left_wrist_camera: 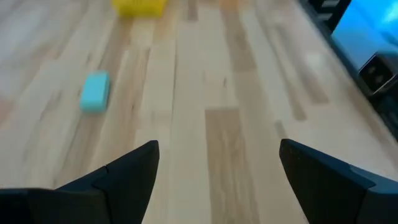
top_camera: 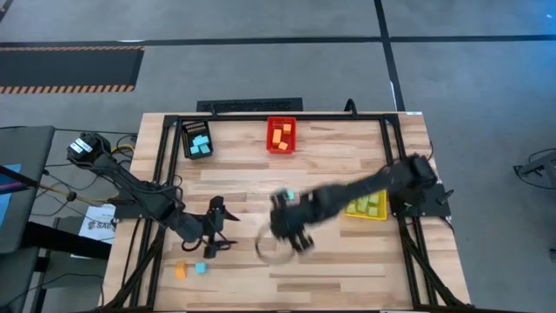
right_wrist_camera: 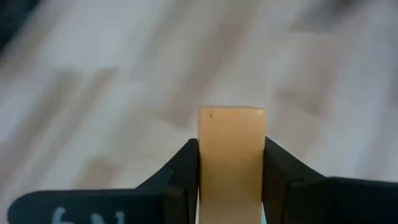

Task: Sort & place blocks by color
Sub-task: Put the orange block into the red bin

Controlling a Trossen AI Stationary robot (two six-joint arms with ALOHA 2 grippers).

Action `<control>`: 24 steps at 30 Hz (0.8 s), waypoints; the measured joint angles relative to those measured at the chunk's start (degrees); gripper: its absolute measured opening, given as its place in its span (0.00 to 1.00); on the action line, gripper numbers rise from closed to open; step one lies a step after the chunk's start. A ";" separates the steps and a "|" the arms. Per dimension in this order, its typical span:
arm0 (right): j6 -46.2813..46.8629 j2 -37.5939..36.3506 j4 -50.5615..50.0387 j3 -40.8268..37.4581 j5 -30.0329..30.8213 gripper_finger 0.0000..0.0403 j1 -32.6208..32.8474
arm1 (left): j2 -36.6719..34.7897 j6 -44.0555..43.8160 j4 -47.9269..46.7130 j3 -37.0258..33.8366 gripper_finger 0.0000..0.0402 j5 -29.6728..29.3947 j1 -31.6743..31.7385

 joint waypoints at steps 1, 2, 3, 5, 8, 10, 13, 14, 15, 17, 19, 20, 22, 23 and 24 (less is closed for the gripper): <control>-0.03 -1.12 0.42 0.03 1.51 0.30 -2.16 | 0.00 -1.48 -1.38 0.00 0.80 0.02 0.00; 0.01 -1.87 1.46 0.07 2.86 0.30 -4.58 | 0.00 -2.98 -2.51 0.00 0.80 -0.05 0.00; 0.26 -2.30 2.62 0.07 3.83 0.30 -7.13 | 0.00 -4.36 -3.40 0.00 0.80 -0.22 0.00; 0.69 -2.13 4.58 0.07 4.18 0.30 -12.84 | 0.00 -6.43 -4.66 0.00 0.80 -0.31 0.00; 1.76 -1.06 5.56 0.00 3.47 0.30 -21.63 | 0.00 -7.64 -4.87 0.00 0.80 -0.37 -0.01; 2.82 0.83 6.60 0.07 3.07 0.30 -26.99 | 0.00 -8.32 -4.88 0.00 0.80 -0.35 -0.14; 6.33 3.42 4.98 -0.19 1.74 0.30 -34.15 | 0.00 -8.80 -4.99 0.00 0.80 -0.37 -0.31; 7.95 3.92 5.38 -0.19 1.07 0.30 -36.06 | 0.00 -8.78 -5.19 0.00 0.80 -0.37 -0.31; 10.07 4.32 4.66 -0.11 0.25 0.30 -37.98 | 0.00 -8.68 -5.24 0.00 0.80 -0.36 -0.31; 15.84 4.66 3.82 -0.08 -0.75 0.30 -41.38 | 0.00 -7.87 -5.08 0.00 0.80 -0.39 -0.28; 20.20 5.76 4.89 -0.04 -0.82 0.30 -43.73 | 0.00 -5.94 -4.87 0.00 0.80 -0.40 -0.28; 21.84 6.28 6.08 -0.01 -0.77 0.30 -44.53 | 0.00 -5.03 -4.47 0.00 0.80 -0.41 -0.24; 25.82 6.52 5.89 -0.28 -1.34 0.30 -45.37 | 0.00 -3.49 -4.20 0.00 0.80 -0.85 -0.11; 28.18 6.71 7.15 -0.13 -1.88 0.30 -45.52 | 0.00 -2.86 -3.87 0.00 0.80 -0.90 -0.11; 30.64 7.03 8.27 0.10 -2.59 0.30 -45.59 | 0.00 -2.18 -3.40 0.00 0.80 -0.91 -0.11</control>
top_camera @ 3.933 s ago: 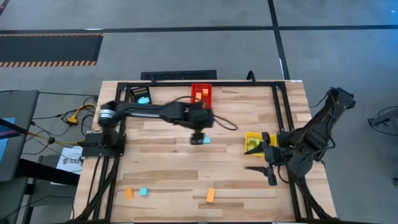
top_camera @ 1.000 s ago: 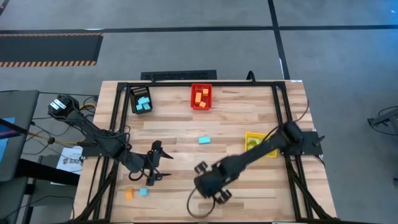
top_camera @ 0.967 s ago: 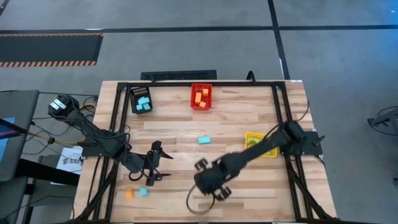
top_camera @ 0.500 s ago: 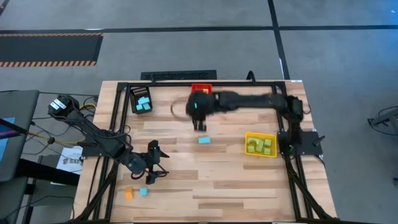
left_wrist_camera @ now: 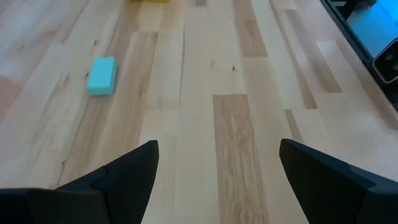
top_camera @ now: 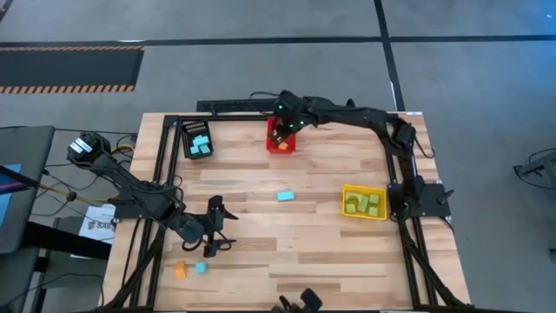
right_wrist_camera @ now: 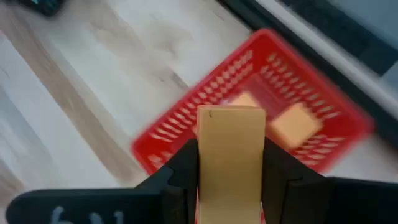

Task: Sort & place blocks by color
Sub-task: Put the orange block into the red bin

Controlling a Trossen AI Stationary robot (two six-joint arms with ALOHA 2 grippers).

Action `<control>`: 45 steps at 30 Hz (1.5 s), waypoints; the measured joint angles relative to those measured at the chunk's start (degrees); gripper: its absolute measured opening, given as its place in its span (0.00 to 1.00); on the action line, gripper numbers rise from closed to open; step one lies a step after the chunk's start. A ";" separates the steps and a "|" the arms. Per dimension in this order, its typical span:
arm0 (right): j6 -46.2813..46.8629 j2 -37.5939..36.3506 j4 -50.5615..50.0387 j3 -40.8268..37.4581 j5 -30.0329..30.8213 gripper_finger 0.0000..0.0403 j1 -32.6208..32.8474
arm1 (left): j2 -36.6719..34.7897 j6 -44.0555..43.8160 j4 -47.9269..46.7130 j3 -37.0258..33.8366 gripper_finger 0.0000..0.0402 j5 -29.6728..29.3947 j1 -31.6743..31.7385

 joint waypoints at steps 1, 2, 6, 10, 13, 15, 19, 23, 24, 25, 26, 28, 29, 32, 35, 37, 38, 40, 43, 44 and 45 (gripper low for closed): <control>2.16 0.31 0.02 0.00 -0.09 0.30 -0.11 | 0.00 0.50 0.35 0.00 0.80 -0.03 0.00; 3.84 0.78 -0.25 -0.04 -0.15 0.30 -0.16 | 0.00 0.82 0.47 0.00 0.80 -0.03 0.00; 8.39 2.46 0.88 -0.29 0.18 0.30 -0.41 | 0.00 2.47 1.20 0.00 0.80 -0.08 0.00; 11.56 2.32 0.56 -0.10 0.29 0.30 -0.96 | 0.00 3.04 1.35 0.00 0.80 -0.15 0.02; 11.37 2.34 0.53 -0.19 0.15 0.38 -1.11 | -0.01 3.06 1.17 0.00 0.80 -0.10 0.00; 11.39 2.14 0.37 -0.18 0.03 0.48 -1.33 | -0.02 3.04 1.23 0.00 0.80 0.37 0.02; 11.34 2.12 -0.02 -0.18 -1.57 0.64 -1.90 | -0.02 3.05 1.15 0.00 0.80 1.87 0.00; 10.40 2.12 -0.32 0.12 -3.72 0.70 -2.67 | 0.00 3.04 0.99 0.00 0.80 2.65 0.00; 9.45 2.14 -1.17 0.75 -4.07 0.70 -3.03 | -0.02 3.04 0.85 0.00 0.80 2.94 0.00; 8.55 2.12 -2.33 1.73 -4.30 0.70 -3.23 | 0.00 3.04 0.81 0.00 0.80 3.30 0.00; 7.83 1.82 -3.73 2.78 -4.41 0.70 -3.36 | -0.02 2.88 0.76 0.00 0.80 3.88 0.00; 5.95 0.87 -7.04 4.77 -4.43 0.70 -3.36 | -0.01 1.71 0.58 0.00 0.80 4.91 0.00; 5.04 0.20 -8.18 5.75 -4.42 0.70 -3.31 | -0.02 0.97 0.51 0.00 0.80 5.79 0.00; 2.06 -3.57 -12.30 6.90 -3.95 0.71 -2.05 | -0.02 -3.45 -3.14 0.95 0.80 9.14 0.00; 0.03 -8.49 -16.39 6.92 -3.46 0.71 0.41 | -0.02 -10.69 -11.22 3.19 0.80 11.59 -0.13; -1.21 -12.01 -19.91 6.88 -0.60 0.71 2.90 | -0.02 -15.37 -17.04 5.04 0.80 13.24 -0.42; -1.55 -14.00 -21.21 6.44 1.66 0.71 4.37 | -0.02 -17.38 -19.50 6.01 0.80 14.02 -0.77; -1.92 -18.29 -23.11 4.67 6.69 0.71 7.69 | -0.02 -20.94 -22.92 7.93 0.80 16.17 -2.04; -1.93 -24.90 -24.02 -0.78 12.09 0.71 13.00 | 0.21 -27.59 -25.31 9.21 0.80 17.89 -5.39; -1.89 -27.05 -23.74 -3.33 13.06 0.71 14.62 | 0.59 -30.16 -25.78 9.49 0.80 19.35 -6.80; -1.30 -29.22 -23.20 -6.05 13.93 0.71 16.03 | 1.07 -32.54 -25.88 9.66 0.79 20.98 -8.37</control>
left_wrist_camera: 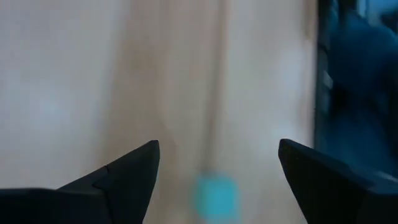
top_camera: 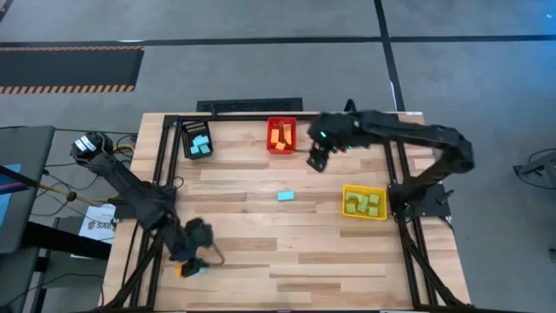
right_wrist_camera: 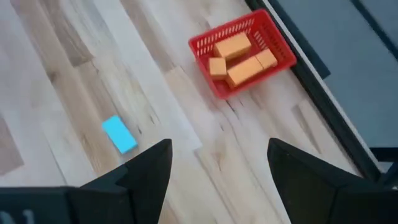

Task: Sort & place blocks by color
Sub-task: Put the orange block into the red bin

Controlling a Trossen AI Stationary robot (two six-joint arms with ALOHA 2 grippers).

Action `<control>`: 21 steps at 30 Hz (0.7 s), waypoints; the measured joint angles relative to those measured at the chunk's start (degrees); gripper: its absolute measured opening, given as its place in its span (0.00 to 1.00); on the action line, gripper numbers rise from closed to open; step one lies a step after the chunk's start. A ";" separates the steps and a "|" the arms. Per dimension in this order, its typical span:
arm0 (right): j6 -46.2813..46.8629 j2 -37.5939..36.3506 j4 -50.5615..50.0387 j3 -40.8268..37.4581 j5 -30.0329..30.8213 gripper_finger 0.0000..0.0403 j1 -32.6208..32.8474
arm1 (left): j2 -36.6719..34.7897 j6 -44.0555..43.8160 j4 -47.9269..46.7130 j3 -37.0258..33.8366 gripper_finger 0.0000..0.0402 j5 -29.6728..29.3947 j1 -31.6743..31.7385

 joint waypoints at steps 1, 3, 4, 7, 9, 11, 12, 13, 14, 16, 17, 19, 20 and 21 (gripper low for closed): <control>0.73 -2.09 1.09 -2.94 0.96 0.71 1.15 | 0.64 -2.76 -0.05 0.36 0.78 1.90 -1.71; 2.91 -6.27 3.68 -8.73 2.34 0.71 2.75 | 2.45 -7.09 -0.21 1.89 0.75 3.32 -5.31; 4.13 -8.23 5.02 -11.56 2.80 0.71 3.20 | 3.38 -8.40 -0.35 2.98 0.74 3.45 -7.14; 7.77 -13.09 8.77 -18.74 2.92 0.71 4.18 | 6.82 -9.83 -3.44 7.44 0.69 2.51 -11.44; 10.19 -15.69 10.47 -22.76 2.90 0.71 4.71 | 9.45 -10.98 -7.92 10.80 0.65 2.35 -12.99; 12.85 -17.62 11.80 -25.94 2.87 0.71 5.38 | 11.99 -12.08 -11.86 13.91 0.63 2.36 -14.25; 14.03 -18.43 12.20 -27.30 2.89 0.71 5.80 | 13.39 -12.34 -13.21 15.19 0.62 2.34 -14.87; 15.08 -19.07 12.32 -28.42 2.85 0.71 6.24 | 14.84 -12.39 -14.07 15.99 0.61 2.36 -15.53; 15.91 -19.56 12.21 -29.37 2.89 0.71 6.73 | 16.08 -12.36 -14.67 16.24 0.61 2.46 -16.10; 17.26 -19.96 12.72 -30.67 2.90 0.71 7.99 | 18.51 -12.26 -15.54 16.26 0.61 3.19 -17.06; 17.63 -20.13 12.96 -31.26 2.87 0.71 8.65 | 19.71 -12.22 -15.68 16.26 0.61 3.94 -17.23; 18.24 -20.27 13.34 -31.93 2.85 0.71 9.69 | 22.02 -12.33 -18.11 16.26 0.62 6.06 -17.22; 18.54 -20.27 13.75 -31.97 2.85 0.71 10.23 | 22.98 -12.67 -20.16 16.24 0.63 7.32 -17.19; 18.58 -20.27 14.06 -32.01 2.85 0.71 10.69 | 23.77 -12.77 -21.63 16.24 0.64 8.60 -17.16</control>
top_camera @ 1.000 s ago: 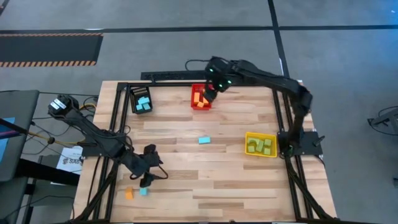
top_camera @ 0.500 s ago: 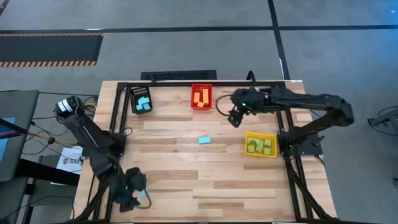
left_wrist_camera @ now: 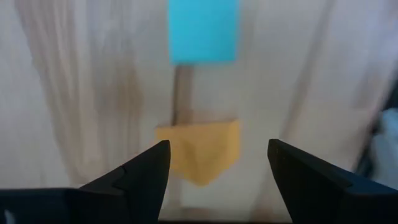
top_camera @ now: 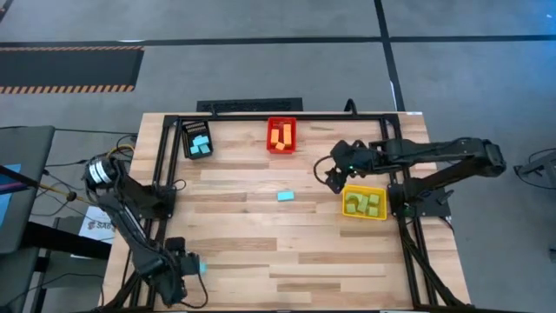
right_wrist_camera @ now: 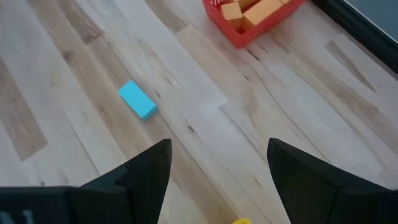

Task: Sort & place blocks by color
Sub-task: Put the orange block into the red bin

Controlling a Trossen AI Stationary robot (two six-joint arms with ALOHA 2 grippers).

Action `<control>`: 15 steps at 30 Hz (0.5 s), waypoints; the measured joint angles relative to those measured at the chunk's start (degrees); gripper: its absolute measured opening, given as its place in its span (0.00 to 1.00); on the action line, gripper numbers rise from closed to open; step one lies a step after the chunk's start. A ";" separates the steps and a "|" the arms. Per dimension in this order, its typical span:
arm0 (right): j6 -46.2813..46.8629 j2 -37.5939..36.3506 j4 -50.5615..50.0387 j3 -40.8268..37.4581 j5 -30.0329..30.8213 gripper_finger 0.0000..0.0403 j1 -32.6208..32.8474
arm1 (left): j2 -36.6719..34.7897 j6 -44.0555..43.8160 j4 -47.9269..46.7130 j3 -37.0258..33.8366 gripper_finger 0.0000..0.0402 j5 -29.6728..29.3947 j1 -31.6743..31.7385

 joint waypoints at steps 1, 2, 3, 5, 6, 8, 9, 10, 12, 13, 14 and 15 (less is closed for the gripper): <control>0.00 0.00 0.06 -0.04 0.02 0.71 0.32 | 0.60 0.05 -0.96 0.00 0.65 0.67 -0.01; 0.04 0.00 0.39 -0.07 0.02 0.71 0.64 | 0.93 0.26 -1.88 0.00 0.66 0.90 -0.02; 0.11 0.00 0.88 -0.07 0.02 0.71 0.86 | 1.00 0.66 -2.52 -0.02 0.67 0.91 -0.03; 0.36 0.00 1.23 -0.07 0.02 0.71 1.21 | 0.91 1.26 -2.41 -0.07 0.68 -0.02 -0.03; 0.58 0.00 1.15 -0.07 0.02 0.71 1.32 | 0.77 1.28 -2.42 -0.07 0.68 -0.68 -0.02; 1.02 0.02 1.15 -0.07 0.00 0.71 1.28 | 0.63 0.41 -2.55 -0.09 0.69 -0.96 0.01; 1.07 0.02 1.17 -0.07 0.02 0.71 1.28 | 0.63 -0.93 -2.46 -0.20 0.69 -0.44 0.00; 1.10 0.02 1.17 -0.07 0.02 0.71 1.26 | 0.63 -3.47 -2.38 -0.42 0.69 0.01 0.05; 1.13 0.02 1.17 -0.07 0.02 0.71 1.23 | 0.63 -10.72 -3.18 -0.63 0.69 0.56 0.97; 1.14 0.02 1.20 -0.07 0.02 0.71 1.23 | 0.63 -14.32 -3.28 -0.63 0.69 1.07 1.51; 1.14 0.02 1.29 -0.07 0.02 0.71 1.23 | 0.54 -17.47 -3.23 -0.63 0.69 1.89 2.07; 1.12 0.02 1.52 -0.07 0.02 0.71 1.11 | 0.37 -20.45 -3.28 -0.63 0.69 2.60 2.54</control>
